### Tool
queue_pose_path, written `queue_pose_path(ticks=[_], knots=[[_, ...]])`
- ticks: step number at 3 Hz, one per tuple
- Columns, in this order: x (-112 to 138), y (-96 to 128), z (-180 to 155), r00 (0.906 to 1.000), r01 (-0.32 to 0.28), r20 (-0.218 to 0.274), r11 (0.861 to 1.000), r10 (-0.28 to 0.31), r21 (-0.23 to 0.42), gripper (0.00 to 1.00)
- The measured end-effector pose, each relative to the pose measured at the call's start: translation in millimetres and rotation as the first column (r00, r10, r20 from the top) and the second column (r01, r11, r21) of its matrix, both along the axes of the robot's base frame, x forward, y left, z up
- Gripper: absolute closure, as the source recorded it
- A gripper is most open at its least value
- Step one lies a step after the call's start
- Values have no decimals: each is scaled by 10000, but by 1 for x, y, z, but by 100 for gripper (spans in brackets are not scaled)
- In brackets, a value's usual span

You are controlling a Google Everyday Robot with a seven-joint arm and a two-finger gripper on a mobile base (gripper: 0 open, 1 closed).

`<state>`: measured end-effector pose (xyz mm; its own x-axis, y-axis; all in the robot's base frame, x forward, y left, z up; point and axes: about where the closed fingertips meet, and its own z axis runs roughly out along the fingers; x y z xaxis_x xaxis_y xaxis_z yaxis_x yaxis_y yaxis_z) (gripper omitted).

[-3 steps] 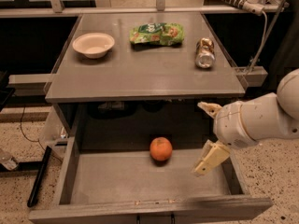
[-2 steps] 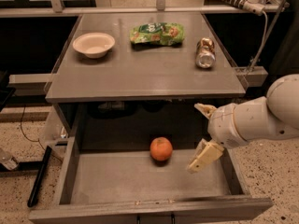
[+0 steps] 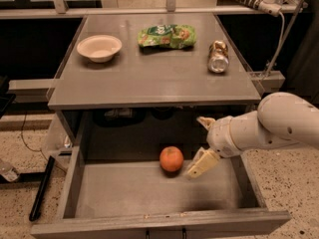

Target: Pick orange from top drawer and place on counter

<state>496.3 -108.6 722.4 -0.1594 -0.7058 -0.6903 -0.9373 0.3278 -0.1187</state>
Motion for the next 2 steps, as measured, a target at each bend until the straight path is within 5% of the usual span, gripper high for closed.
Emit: queue_pose_path(ticks=[2], knots=[[4, 38, -50, 9945, -431, -920, 9960, 502, 782, 0]])
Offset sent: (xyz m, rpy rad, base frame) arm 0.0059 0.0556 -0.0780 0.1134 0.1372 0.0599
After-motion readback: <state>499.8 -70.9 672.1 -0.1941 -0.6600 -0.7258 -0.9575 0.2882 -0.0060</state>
